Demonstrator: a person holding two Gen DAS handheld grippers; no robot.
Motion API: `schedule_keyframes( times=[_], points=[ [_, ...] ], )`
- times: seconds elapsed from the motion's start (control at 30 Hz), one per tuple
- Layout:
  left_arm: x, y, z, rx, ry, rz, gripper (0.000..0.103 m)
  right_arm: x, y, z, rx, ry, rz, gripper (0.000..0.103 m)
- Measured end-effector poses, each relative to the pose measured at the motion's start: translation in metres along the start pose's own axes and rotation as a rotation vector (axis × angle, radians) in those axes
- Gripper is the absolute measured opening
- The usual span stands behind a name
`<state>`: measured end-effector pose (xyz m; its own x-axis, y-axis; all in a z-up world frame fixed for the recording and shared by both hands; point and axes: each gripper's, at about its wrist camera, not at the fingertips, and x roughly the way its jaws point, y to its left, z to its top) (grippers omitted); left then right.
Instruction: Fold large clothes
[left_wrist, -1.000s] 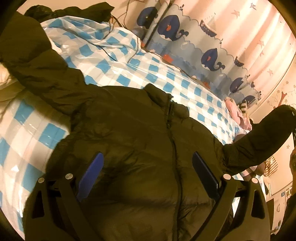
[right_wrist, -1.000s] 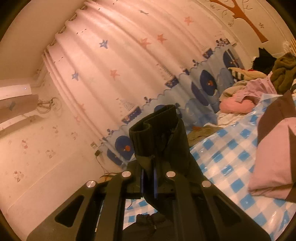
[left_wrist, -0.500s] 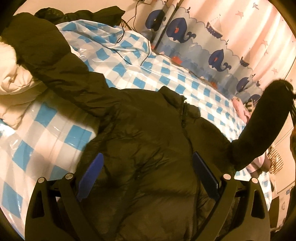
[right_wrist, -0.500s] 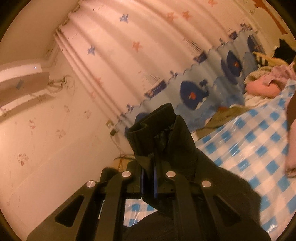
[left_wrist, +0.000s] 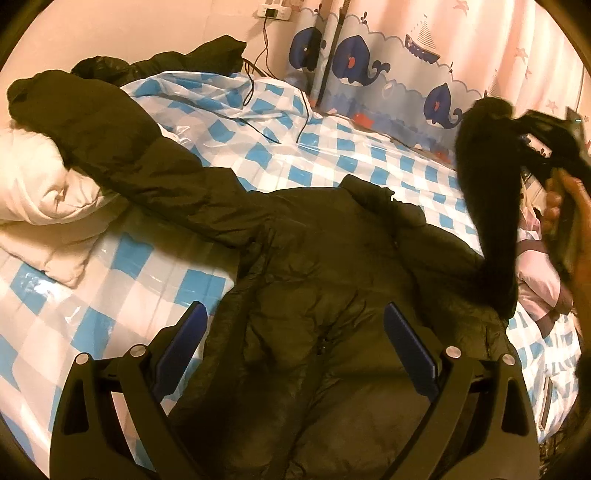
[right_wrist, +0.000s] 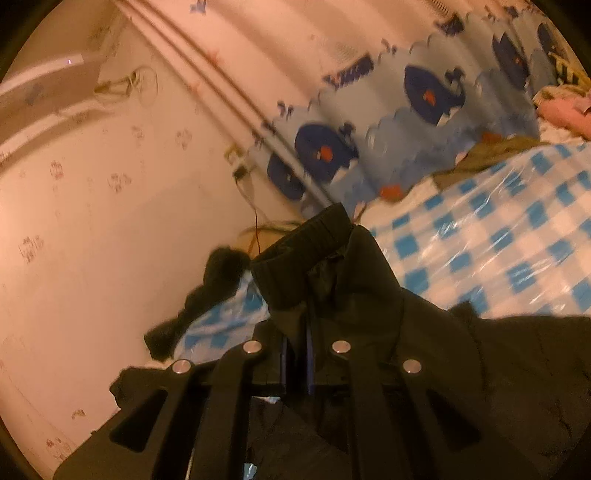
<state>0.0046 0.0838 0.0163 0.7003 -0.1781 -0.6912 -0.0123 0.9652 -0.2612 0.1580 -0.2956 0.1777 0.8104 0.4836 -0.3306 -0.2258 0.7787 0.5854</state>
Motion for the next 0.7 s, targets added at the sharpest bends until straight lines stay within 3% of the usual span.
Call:
schedule_keyframes(
  times=[0.7],
  points=[
    [0.000,0.018,-0.003,-0.020,0.008,0.015,0.092,0.133,-0.013,-0.141,0.017,0.243,-0.085,0.008]
  ],
)
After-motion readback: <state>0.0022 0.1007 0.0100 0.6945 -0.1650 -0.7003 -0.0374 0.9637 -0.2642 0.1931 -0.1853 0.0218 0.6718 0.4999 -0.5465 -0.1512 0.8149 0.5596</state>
